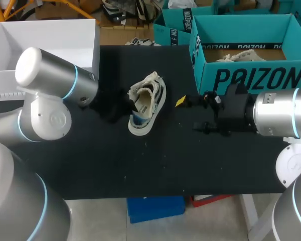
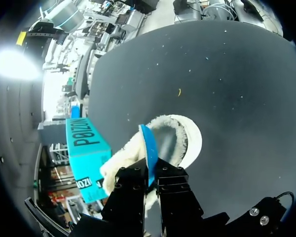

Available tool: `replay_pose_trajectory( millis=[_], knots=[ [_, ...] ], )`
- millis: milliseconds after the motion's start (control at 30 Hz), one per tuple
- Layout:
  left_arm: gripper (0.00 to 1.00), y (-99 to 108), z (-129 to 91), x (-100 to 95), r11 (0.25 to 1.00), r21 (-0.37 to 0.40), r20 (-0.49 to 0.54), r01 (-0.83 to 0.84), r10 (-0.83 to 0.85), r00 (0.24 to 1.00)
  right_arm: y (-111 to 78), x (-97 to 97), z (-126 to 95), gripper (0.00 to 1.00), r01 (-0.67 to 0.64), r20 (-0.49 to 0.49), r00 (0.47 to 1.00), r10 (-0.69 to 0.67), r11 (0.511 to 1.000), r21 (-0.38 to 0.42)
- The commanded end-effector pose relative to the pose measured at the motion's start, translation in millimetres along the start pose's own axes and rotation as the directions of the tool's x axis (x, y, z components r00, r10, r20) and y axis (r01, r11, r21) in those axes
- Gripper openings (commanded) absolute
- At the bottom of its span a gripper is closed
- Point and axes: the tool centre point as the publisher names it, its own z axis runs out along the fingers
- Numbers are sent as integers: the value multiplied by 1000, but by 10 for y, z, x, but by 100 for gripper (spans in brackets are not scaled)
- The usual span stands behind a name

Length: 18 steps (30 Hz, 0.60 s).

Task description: Take the shoe out of the shoebox, open the shoe tongue, remove and reinsert the insole, then place the shoe into the shoebox

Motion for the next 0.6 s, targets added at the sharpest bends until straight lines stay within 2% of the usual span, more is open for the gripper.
replay_pose_trajectory(
  millis=[33, 600],
  knots=[
    [0, 52, 70, -48, 1000, -2, -3, -2, 2, 1000, 2, 2, -2, 100, 0, 1, 1000, 0, 1000, 1],
    [0, 167, 244, -87, 1000, -16, -16, -1, 0, 1000, 2, 2, -2, 100, 0, 1, 1000, 0, 1000, 1]
  ],
)
